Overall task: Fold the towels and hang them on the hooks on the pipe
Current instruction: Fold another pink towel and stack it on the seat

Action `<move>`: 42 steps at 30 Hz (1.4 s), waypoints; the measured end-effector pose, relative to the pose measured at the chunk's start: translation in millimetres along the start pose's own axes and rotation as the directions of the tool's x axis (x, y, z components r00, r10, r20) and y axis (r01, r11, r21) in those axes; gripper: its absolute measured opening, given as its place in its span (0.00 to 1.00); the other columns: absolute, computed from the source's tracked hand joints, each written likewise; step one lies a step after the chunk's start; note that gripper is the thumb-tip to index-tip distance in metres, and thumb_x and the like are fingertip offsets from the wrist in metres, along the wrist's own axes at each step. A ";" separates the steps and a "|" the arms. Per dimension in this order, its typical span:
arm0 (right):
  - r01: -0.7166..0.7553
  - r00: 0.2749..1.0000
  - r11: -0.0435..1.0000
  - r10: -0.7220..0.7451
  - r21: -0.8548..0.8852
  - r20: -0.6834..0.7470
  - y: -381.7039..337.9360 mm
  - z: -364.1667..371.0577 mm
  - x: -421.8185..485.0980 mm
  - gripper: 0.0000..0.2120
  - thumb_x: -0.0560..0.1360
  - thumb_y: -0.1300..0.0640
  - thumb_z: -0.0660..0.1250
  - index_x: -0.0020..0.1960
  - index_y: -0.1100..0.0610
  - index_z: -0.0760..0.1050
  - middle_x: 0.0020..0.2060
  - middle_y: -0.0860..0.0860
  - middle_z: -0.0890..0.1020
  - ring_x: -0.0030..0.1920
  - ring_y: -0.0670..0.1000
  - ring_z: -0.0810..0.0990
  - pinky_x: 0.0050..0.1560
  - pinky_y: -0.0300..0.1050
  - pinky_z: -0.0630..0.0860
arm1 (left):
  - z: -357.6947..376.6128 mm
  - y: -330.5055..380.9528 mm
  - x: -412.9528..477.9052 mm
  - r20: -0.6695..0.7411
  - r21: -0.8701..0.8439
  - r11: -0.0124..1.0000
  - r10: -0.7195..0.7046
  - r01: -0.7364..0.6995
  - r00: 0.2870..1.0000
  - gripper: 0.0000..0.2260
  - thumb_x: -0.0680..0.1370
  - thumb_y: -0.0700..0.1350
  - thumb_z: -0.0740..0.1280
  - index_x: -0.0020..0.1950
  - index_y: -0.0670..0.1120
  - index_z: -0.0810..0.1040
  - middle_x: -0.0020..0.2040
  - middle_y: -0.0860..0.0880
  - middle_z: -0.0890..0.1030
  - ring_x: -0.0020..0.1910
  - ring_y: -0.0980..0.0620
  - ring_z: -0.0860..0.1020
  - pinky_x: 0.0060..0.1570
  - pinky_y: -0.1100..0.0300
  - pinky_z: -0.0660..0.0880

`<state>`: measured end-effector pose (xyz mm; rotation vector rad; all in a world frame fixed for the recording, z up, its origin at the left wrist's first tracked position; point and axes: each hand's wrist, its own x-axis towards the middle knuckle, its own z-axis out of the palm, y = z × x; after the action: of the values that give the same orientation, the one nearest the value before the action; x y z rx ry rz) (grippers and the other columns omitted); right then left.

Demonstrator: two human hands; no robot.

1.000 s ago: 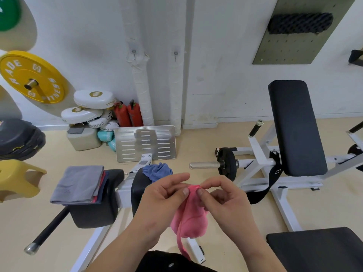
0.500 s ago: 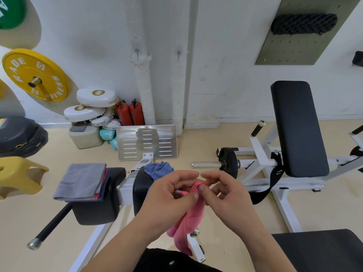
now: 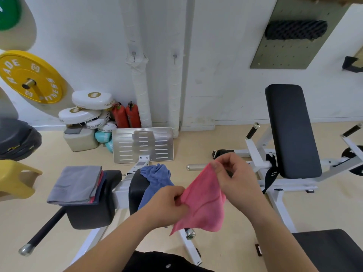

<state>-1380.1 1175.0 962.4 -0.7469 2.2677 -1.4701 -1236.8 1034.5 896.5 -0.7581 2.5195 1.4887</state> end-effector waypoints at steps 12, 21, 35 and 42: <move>-0.096 0.953 0.986 0.050 -0.139 -0.298 47.0 -40.0 31.6 0.03 0.83 0.53 0.65 0.50 0.49 0.74 0.42 0.45 0.82 0.45 0.41 0.80 0.44 0.39 0.72 | -2.8 -23.6 5.5 -0.087 -0.007 0.999 0.050 -0.051 0.995 0.11 0.74 0.41 0.67 0.48 0.58 0.79 0.37 0.61 0.81 0.34 0.62 0.77 0.36 0.68 0.73; -0.092 0.961 0.993 0.069 -0.077 -0.267 40.0 -30.6 29.7 0.06 0.84 0.54 0.63 0.49 0.53 0.71 0.35 0.54 0.77 0.33 0.43 0.74 0.34 0.31 0.71 | 8.3 -39.7 3.8 -0.213 0.319 0.919 0.309 -0.233 0.927 0.10 0.77 0.40 0.68 0.48 0.57 0.79 0.43 0.62 0.76 0.39 0.63 0.77 0.42 0.66 0.75; -0.024 0.962 0.999 0.013 -0.037 -0.273 12.2 -28.8 22.7 0.05 0.83 0.53 0.63 0.51 0.53 0.73 0.35 0.48 0.78 0.33 0.39 0.76 0.35 0.31 0.70 | 32.5 -47.2 16.8 -0.419 0.094 0.993 0.100 -0.067 0.902 0.14 0.77 0.48 0.72 0.34 0.58 0.73 0.35 0.56 0.75 0.37 0.56 0.75 0.38 0.64 0.69; -0.088 0.927 0.993 0.051 -0.083 -0.372 31.5 -37.5 33.4 0.05 0.84 0.53 0.63 0.51 0.55 0.71 0.35 0.49 0.77 0.37 0.45 0.76 0.38 0.37 0.69 | 27.5 -37.7 3.2 -0.358 -0.194 0.975 0.030 -0.105 0.933 0.09 0.78 0.41 0.70 0.51 0.56 0.80 0.41 0.58 0.83 0.39 0.59 0.80 0.42 0.65 0.77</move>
<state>-1434.9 1193.2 949.1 -0.4355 2.6297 -1.5844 -1225.7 1041.9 851.7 -1.0689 2.6877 1.8094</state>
